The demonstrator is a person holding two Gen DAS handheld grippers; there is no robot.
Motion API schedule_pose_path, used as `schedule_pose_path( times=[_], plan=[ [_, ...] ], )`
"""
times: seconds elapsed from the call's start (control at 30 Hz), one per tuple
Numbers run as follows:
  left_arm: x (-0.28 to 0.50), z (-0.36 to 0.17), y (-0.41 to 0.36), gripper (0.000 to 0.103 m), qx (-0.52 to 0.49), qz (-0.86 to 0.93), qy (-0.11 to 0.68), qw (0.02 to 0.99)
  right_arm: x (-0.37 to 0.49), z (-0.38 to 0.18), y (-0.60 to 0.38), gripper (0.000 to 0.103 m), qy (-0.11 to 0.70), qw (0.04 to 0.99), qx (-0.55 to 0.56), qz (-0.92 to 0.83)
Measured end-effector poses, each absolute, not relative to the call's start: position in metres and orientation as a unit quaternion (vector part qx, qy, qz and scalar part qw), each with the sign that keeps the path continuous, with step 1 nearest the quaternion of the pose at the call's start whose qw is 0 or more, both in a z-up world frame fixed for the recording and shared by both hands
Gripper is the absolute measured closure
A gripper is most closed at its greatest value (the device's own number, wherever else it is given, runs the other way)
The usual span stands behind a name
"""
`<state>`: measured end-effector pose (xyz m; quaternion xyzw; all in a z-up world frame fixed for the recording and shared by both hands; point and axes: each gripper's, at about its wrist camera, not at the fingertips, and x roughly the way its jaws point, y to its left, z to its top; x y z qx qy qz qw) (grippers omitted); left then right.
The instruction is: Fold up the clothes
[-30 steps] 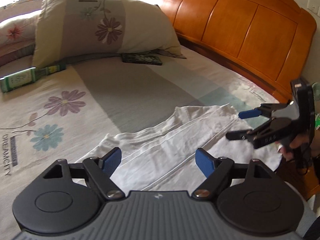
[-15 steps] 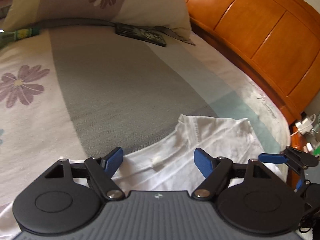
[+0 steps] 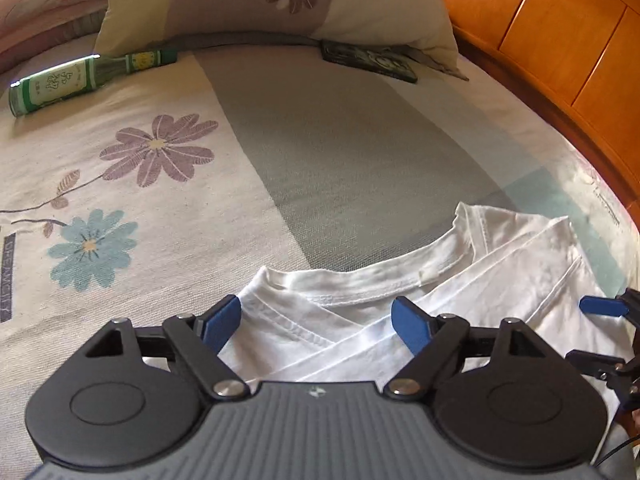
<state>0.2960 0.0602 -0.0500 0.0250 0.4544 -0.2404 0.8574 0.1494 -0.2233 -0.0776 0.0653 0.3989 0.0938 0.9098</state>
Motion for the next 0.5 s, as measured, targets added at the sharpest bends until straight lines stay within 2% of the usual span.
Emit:
schedule_pose_path(
  times=[0.17, 0.27, 0.5],
  plan=[
    [0.27, -0.01, 0.07, 0.017, 0.075, -0.253, 0.417, 0.87, 0.136, -0.064, -0.222, 0.0, 0.396, 0.908, 0.083, 0.11],
    [0.239, -0.004, 0.079, 0.015, 0.093, -0.271, 0.431, 0.856, 0.126, -0.058, -0.217, 0.0, 0.395, 0.906, 0.09, 0.123],
    [0.162, -0.044, 0.123, 0.015, 0.038, -0.256, 0.5, 0.826, 0.103, -0.046, -0.202, 0.0, 0.394, 0.903, 0.098, 0.142]
  ],
)
